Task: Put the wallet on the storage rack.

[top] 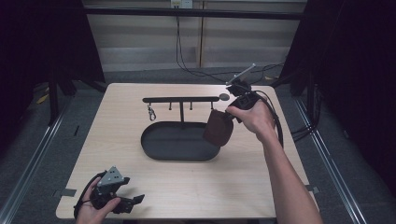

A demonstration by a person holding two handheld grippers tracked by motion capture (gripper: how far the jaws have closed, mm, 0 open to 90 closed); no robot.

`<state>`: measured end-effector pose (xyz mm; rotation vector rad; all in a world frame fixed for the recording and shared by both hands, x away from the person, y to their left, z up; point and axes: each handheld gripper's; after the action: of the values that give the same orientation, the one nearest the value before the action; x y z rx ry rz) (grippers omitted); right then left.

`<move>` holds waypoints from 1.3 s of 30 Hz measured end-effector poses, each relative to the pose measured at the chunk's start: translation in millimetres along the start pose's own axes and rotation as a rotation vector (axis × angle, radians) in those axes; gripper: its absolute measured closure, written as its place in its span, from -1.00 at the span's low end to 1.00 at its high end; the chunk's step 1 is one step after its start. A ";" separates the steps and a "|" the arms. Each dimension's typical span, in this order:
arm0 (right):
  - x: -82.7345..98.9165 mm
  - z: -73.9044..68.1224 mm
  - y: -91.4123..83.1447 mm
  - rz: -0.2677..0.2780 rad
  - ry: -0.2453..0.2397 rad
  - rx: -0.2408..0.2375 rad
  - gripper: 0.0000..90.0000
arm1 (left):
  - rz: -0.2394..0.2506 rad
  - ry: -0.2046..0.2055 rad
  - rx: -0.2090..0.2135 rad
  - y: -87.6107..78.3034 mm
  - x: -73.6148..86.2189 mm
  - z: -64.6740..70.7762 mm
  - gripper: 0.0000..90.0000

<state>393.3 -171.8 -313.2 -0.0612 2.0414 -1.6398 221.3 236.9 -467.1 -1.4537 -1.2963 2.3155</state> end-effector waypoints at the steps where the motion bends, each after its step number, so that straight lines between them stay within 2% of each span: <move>1: -1.1 -0.2 2.5 -0.004 0.001 -0.010 0.53 | 0.003 0.002 -0.003 0.1 0.0 -0.1 -0.64; 2: -2.3 -0.6 5.5 -0.002 -0.004 -0.019 0.53 | 0.002 0.002 -0.003 0.1 0.0 -0.1 -0.64; 8: -7.3 0.3 17.9 0.008 0.038 -0.058 0.53 | 0.001 -0.005 0.002 -0.8 0.3 -0.2 -0.64; 14: -10.8 1.8 24.6 0.038 0.058 -0.082 0.53 | 0.004 -0.004 -0.002 -1.3 0.0 -0.4 -0.64; 19: -11.1 3.0 28.9 0.066 0.082 -0.102 0.53 | 0.005 -0.019 -0.009 -0.7 -1.2 -1.8 -0.64; 20: -10.1 4.2 32.5 0.078 0.098 -0.120 0.53 | 0.005 -0.019 -0.009 -0.5 -1.2 -1.9 -0.64; 22: -9.2 5.2 36.7 0.083 0.103 -0.121 0.53 | 0.004 -0.017 -0.010 -0.5 -1.0 -1.7 -0.64; 25: -8.4 6.6 44.7 0.073 0.102 -0.111 0.53 | 0.002 -0.014 -0.014 -1.0 -0.8 -1.7 -0.64; 30: -6.3 7.0 58.0 0.078 0.122 -0.139 0.53 | 0.001 -0.018 -0.017 -1.7 -0.3 -2.7 -0.64; 39: -2.2 5.4 76.6 0.068 0.137 -0.150 0.53 | -0.002 -0.017 -0.021 -1.9 -0.1 -2.6 -0.64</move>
<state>418.8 -155.4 -383.8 0.0686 2.2420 -1.4840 222.8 239.6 -466.1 -1.4413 -1.3296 2.3251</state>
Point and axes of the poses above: each handheld gripper's, and its own axes: y roughly forward along the jaws, x roughly out of its underside, z roughly to its right, and after that the axes turned 4 degrees about x, right-handed
